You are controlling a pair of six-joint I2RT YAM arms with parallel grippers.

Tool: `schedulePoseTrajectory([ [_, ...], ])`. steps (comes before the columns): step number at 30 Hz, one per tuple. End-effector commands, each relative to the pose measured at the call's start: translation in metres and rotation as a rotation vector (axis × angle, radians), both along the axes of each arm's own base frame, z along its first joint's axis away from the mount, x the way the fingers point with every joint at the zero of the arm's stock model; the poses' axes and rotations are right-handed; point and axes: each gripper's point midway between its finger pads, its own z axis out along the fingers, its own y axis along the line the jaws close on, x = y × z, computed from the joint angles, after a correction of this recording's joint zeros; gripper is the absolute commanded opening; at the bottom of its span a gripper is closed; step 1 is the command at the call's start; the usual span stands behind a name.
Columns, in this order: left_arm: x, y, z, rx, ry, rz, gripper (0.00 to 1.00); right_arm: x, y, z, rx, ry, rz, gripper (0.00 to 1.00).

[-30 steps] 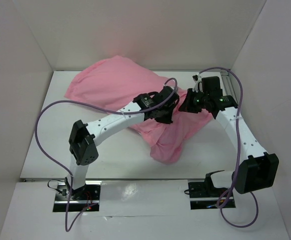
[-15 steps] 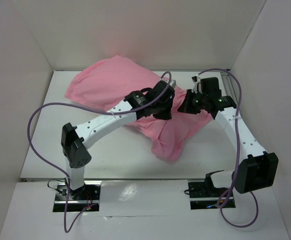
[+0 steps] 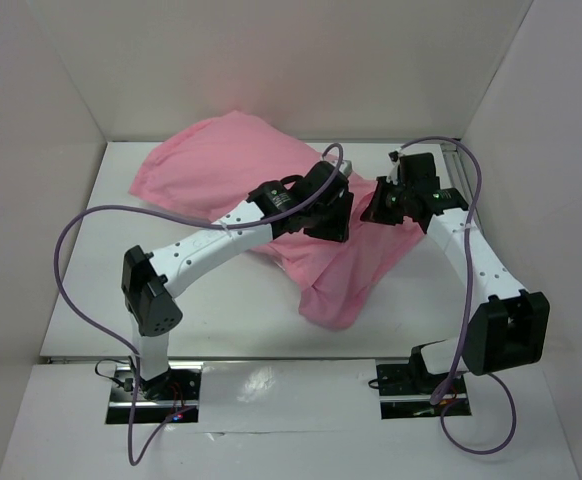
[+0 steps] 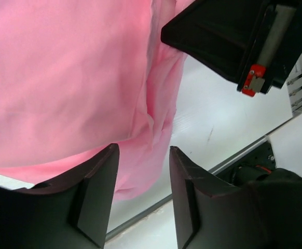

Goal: Put the pillow into the pillowcase

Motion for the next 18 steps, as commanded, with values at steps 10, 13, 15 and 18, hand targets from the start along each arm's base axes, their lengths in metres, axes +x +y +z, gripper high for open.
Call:
schedulePoseTrajectory([
  [10, 0.036, -0.025, -0.007, 0.011, -0.050, 0.009, 0.61, 0.017, -0.004, 0.015, -0.002, -0.070, -0.035, 0.00],
  [13, 0.043, -0.024, -0.013, 0.016, -0.036, 0.030, 0.49, 0.017, -0.004, 0.015, -0.002, -0.070, -0.035, 0.00],
  [15, 0.048, -0.020, -0.013, 0.005, -0.027, 0.068, 0.36, 0.016, -0.004, 0.013, -0.004, -0.061, -0.035, 0.00],
  [18, 0.043, -0.015, 0.000, -0.017, -0.031, 0.078, 0.04, 0.016, -0.004, 0.013, -0.004, -0.061, -0.035, 0.00],
])
